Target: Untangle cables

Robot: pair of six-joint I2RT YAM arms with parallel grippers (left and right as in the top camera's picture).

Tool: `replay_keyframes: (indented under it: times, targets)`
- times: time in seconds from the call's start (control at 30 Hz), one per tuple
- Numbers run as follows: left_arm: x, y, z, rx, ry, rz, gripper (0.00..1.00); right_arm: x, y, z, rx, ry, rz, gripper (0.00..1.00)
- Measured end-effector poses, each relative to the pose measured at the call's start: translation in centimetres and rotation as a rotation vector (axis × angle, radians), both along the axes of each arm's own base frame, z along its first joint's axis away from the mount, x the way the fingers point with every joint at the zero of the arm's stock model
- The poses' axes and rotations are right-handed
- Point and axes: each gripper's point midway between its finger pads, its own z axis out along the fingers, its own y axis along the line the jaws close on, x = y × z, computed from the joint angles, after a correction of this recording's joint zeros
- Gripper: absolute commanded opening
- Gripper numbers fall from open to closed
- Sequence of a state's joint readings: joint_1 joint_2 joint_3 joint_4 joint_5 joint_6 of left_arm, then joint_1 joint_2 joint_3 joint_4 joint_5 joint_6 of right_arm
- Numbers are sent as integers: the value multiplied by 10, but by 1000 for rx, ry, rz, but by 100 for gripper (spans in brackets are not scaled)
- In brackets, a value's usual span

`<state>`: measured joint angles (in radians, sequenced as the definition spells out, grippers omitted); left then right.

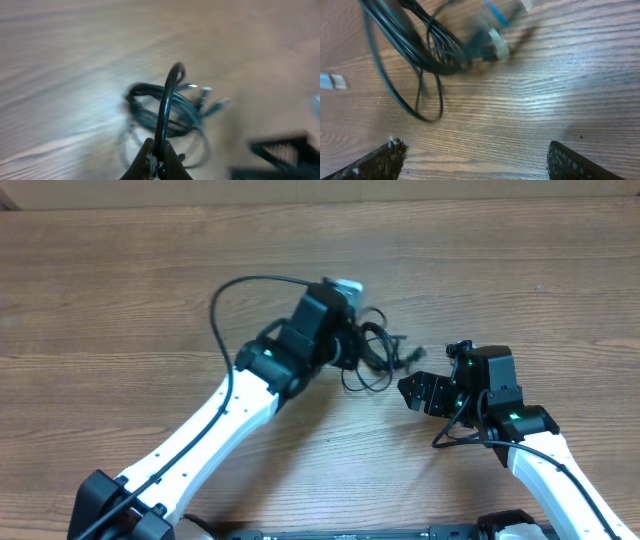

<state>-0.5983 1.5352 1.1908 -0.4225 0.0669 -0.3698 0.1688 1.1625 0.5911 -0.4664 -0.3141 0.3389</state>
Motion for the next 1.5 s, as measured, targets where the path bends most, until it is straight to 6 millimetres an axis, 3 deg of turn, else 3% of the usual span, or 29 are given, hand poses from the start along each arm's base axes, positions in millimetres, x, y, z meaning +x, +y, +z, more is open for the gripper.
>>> replay_keyframes:
  times: [0.1,0.23,0.7,0.87,1.0,1.03,1.1,1.13,1.2,1.33,1.5]
  targets:
    - [12,26,-5,-4,37,121,4,-3,-2,-3,-9,15,-1,89]
    - [13,42,-10,-36,106,188,4,-5,-7,-6,-41,29,-19,89]
    - [-68,76,39,-46,186,180,4,-5,-15,-10,-81,32,-43,89]
    - [-64,75,41,-51,168,176,4,-5,-15,-10,-81,32,-43,89]
    - [-44,67,38,-41,117,158,4,-5,-15,-10,-81,32,-43,89]
    - [-38,64,33,-29,108,147,6,-5,-15,-10,-81,33,-43,89]
    - [-23,60,24,2,82,136,29,-5,-15,-10,-81,33,-43,89]
    - [-14,58,18,19,67,139,45,-5,-15,-10,-81,32,-43,89]
    - [1,57,7,47,47,155,62,-5,-15,-10,-82,32,-43,89]
    - [22,57,-14,85,36,176,69,-5,-15,-10,-82,35,-43,89]
    - [28,57,-31,86,69,177,69,-5,-15,-10,-82,36,-43,89]
